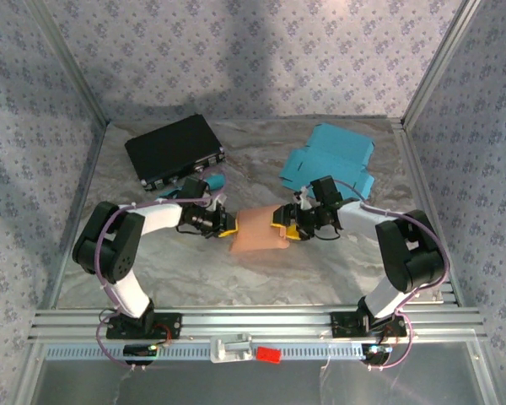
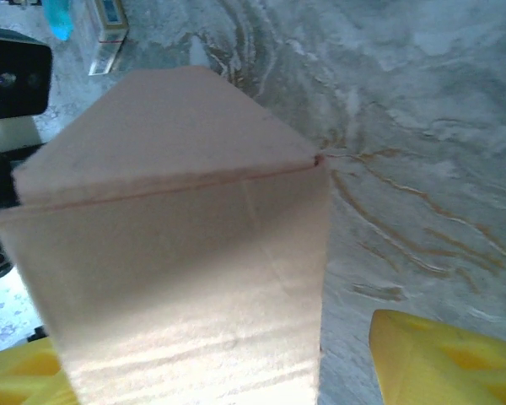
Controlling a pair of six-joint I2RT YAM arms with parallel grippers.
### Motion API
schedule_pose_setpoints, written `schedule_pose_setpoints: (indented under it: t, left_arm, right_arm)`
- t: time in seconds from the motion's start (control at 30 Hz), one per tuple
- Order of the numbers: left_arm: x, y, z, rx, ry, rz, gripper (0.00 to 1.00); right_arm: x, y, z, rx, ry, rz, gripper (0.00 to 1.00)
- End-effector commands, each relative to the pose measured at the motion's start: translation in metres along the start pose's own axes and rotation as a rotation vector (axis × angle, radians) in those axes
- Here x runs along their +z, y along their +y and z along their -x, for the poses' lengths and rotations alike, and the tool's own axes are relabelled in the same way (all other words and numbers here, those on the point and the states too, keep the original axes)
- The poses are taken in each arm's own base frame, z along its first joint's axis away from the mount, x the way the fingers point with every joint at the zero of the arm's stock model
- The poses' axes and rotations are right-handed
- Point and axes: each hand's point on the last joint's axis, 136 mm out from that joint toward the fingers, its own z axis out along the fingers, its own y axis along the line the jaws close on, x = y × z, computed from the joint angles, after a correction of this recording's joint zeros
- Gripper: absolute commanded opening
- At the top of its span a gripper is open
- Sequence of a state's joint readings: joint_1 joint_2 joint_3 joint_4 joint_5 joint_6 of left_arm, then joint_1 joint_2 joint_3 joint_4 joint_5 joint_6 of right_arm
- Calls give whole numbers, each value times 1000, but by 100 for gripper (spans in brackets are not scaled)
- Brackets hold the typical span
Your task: Fold the paper box
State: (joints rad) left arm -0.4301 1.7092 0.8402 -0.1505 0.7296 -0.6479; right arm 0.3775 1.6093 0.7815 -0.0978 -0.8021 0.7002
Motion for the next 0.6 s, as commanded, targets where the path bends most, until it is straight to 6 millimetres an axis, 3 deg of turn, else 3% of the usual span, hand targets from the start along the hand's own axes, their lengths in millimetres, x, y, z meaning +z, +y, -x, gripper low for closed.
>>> schedule_pose_setpoints:
  t: [0.0, 0.17, 0.33, 0.43, 0.57]
  left_arm:
    - [4, 40, -13, -67, 17, 132, 17]
    - [-4, 26, -3, -46, -12, 124, 25]
    - [-41, -8, 18, 108, -157, 146, 38]
    - [-67, -44, 21, 374, -249, 174, 42]
    - [-79, -90, -9, 859, -282, 209, 53]
  right_arm:
    - [6, 13, 3, 33, 5, 50, 70]
    - [8, 22, 10, 90, -23, 76, 60]
    - [4, 24, 20, 234, -53, 111, 46]
    - [1, 27, 25, 315, -51, 124, 43]
    - [-9, 31, 29, 394, -29, 112, 42]
